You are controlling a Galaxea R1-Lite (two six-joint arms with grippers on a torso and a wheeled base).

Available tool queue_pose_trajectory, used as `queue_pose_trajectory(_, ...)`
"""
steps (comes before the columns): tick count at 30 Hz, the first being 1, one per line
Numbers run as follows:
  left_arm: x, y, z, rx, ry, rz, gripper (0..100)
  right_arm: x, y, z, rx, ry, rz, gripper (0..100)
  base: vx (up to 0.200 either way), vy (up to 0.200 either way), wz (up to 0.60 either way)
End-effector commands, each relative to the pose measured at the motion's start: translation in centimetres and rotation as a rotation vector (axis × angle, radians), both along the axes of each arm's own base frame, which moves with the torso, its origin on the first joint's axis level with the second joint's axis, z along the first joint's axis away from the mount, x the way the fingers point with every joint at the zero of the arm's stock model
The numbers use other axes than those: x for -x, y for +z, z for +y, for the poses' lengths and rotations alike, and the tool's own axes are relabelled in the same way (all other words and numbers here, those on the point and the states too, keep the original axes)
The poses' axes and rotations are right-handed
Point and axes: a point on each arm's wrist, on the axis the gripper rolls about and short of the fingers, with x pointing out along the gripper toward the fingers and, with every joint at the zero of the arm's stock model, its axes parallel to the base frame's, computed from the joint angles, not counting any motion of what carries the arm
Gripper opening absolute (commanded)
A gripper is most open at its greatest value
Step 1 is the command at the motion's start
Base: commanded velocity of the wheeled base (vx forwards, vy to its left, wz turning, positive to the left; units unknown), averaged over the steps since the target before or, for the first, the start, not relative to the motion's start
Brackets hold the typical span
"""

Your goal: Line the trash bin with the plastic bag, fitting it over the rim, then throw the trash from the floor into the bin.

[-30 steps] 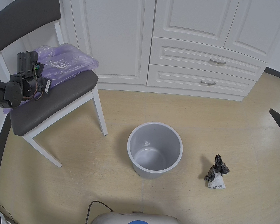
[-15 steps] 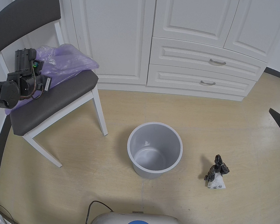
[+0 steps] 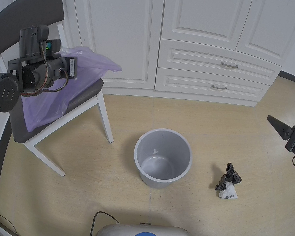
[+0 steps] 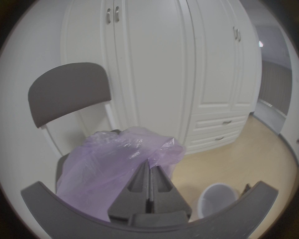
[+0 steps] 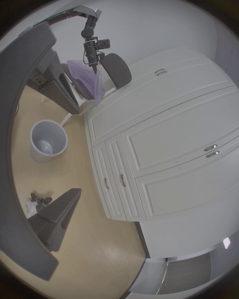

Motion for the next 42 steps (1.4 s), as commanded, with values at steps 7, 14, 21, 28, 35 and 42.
queue_pose_trajectory(7,7.5,5.6,-7.0,0.289,-0.267,-0.116,0,0.5,-2.8,4.7,-0.011,0.241,0.136,100,0.000,0.000,0.00)
queue_pose_trajectory(14,11.1,7.6,-9.7,0.442,-0.368,-0.145,0,0.1,-4.4,6.7,-0.013,0.318,0.228,100,0.000,0.000,0.00)
queue_pose_trajectory(21,13.1,9.2,-11.7,0.567,-0.391,-0.161,0,0.2,-6.0,9.5,-0.068,0.418,0.321,100,0.000,0.000,0.00)
queue_pose_trajectory(28,14.6,9.5,-11.7,0.675,-0.413,-0.171,0,-0.8,-9.0,12.4,-0.096,0.434,0.401,100,0.000,0.000,0.00)
queue_pose_trajectory(35,17.5,9.3,-8.8,0.748,-0.444,-0.197,0,-3.4,-11.9,15.8,-0.229,0.399,0.377,100,0.000,0.000,0.00)
queue_pose_trajectory(42,20.5,8.0,-7.8,0.783,-0.530,-0.162,0,-5.2,-12.8,17.0,-0.333,0.349,0.300,100,0.000,0.000,0.00)
